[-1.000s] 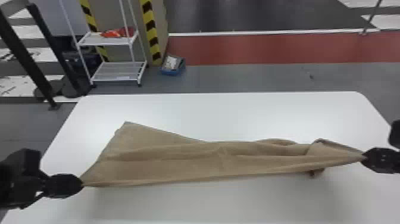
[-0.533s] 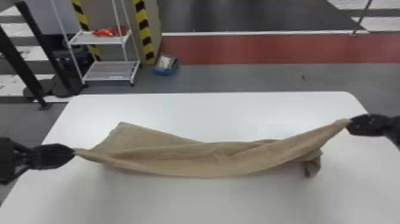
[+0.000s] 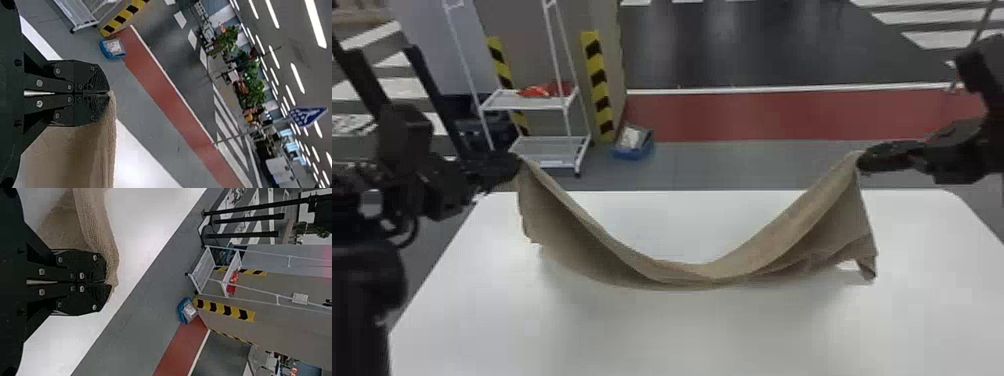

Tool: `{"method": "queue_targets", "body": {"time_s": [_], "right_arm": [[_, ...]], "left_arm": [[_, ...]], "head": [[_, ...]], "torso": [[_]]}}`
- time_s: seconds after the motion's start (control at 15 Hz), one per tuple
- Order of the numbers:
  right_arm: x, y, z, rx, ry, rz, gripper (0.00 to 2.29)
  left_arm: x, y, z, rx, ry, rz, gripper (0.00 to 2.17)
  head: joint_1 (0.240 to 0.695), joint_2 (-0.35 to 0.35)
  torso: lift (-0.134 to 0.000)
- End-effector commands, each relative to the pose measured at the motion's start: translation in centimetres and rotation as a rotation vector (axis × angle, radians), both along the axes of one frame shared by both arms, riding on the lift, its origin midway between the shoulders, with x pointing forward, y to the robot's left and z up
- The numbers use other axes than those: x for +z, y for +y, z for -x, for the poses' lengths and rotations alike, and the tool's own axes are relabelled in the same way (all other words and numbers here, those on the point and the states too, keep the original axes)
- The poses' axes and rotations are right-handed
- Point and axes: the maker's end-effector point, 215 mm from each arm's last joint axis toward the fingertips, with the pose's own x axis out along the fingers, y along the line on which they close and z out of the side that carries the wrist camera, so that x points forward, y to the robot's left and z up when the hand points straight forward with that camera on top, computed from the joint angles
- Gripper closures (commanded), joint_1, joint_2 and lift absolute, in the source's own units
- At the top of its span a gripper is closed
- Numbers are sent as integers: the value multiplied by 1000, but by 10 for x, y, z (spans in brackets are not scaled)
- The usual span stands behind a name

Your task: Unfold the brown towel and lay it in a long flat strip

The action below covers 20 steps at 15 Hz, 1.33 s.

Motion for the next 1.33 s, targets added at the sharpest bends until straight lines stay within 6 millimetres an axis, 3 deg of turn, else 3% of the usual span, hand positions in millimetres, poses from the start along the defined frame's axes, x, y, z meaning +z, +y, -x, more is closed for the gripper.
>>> {"method": "queue_targets", "body": {"time_s": [0.0, 0.2, 0.27, 0.33, 0.4, 0.53, 0.67, 0.8, 0.93, 1.0, 1.13, 1.27], "right_arm": [[41, -16, -31, -28, -30, -48, 2246], [112, -61, -51, -90, -122, -93, 2246], [120, -85, -48, -120, -131, -91, 2250], [118, -96, -43, -129, -130, -100, 2246], [105, -115, -30, -147, -122, -100, 2250], [59, -144, 6, -150, -104, -48, 2246], [1, -156, 48, -110, -88, 33, 2250], [-68, -156, 99, -27, -39, 145, 2246], [-112, -158, 141, 28, 0, 214, 2246], [-126, -165, 159, 39, 15, 241, 2250], [-136, -180, 181, 24, 28, 260, 2246], [-144, -187, 201, 31, 43, 288, 2250]], "left_arm": [[30, 8, -50, 87, -9, 103, 1170], [108, 31, -81, 151, -117, 151, 1170], [115, 34, -80, 155, -125, 158, 1170], [119, 40, -72, 158, -138, 176, 1170], [110, 46, -58, 165, -140, 184, 1170], [63, 54, -14, 169, -111, 176, 1170], [0, 57, 42, 138, -95, 108, 1170], [-47, 46, 97, 55, -112, 28, 1170], [-85, 31, 147, -51, -121, -70, 1170], [-100, 23, 170, -107, -122, -103, 1170], [-124, 24, 208, -183, -98, -126, 1170], [-137, 34, 231, -218, -78, -154, 1170]], "head": [[543, 103], [460, 94], [395, 82], [365, 73], [348, 64], [340, 48], [421, 27], [514, 19], [616, 11], [695, -2], [695, -23], [695, -50]], "torso": [[-116], [-116], [-116], [-116], [-116], [-116], [-116], [-116], [-116], [-116], [-116], [-116]]}}
